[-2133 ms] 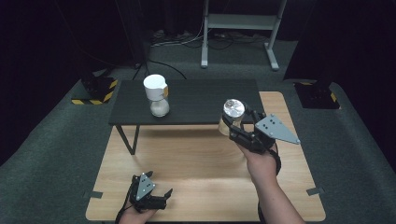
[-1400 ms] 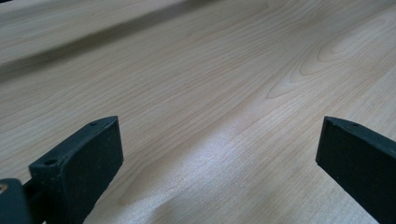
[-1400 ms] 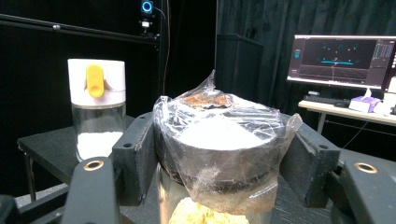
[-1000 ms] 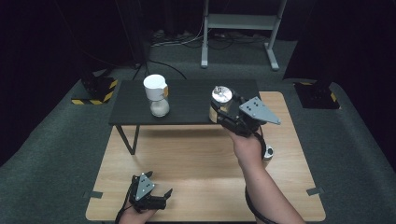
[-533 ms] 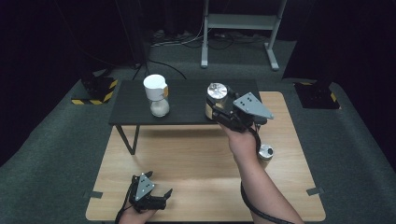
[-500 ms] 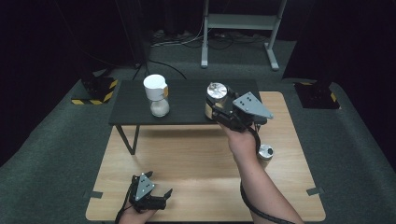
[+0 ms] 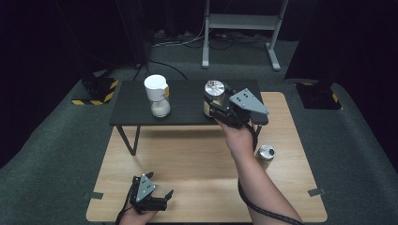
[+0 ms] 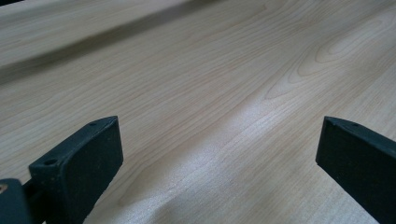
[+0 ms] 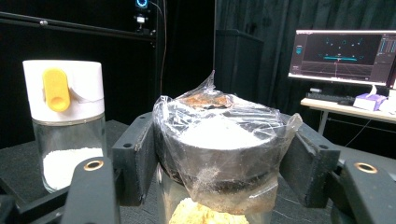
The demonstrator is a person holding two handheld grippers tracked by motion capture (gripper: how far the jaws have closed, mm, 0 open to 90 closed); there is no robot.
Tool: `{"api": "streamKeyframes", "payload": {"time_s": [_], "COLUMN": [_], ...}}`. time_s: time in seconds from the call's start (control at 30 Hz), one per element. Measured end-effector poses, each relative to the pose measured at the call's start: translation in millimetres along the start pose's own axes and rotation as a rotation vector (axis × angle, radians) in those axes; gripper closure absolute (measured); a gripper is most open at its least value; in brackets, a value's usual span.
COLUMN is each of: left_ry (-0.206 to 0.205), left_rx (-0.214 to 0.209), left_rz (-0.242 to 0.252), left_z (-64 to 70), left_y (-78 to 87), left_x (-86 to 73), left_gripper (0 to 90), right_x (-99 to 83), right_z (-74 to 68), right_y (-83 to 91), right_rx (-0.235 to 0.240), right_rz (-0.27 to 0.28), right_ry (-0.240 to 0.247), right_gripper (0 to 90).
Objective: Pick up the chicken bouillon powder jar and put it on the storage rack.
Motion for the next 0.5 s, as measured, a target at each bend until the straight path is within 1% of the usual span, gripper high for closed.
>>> {"api": "streamKeyframes", "payload": {"time_s": [0.17, 0.5], "left_ry": [0.008, 0.01], "left_rx": [-0.002, -0.003], "left_rz": [0.004, 0.004], "left_z": [0.1, 0.1], "left_y": [0.1, 0.1], "left_x": [0.1, 0.1], "left_gripper": [0.9, 0.9], "right_x": [-1.6, -6.9], "right_z": [-1.2, -1.1], "right_y": [-3.5, -8.1], "right_rx": [0.0, 0.0], "right_rz": [-0.007, -0.02], "right_ry": [-0.003, -0.014], "right_gripper": [34.3, 34.2]}}
Point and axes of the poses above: each handheld gripper's, and its own axes: y roughly backward along the jaws, x roughly out of its top, z roughly to its right, the point moved 8 cm from there along -y, roughly forward along the jaws, and after that the axes turned 7 degrees about y, right-handed, at the moved point
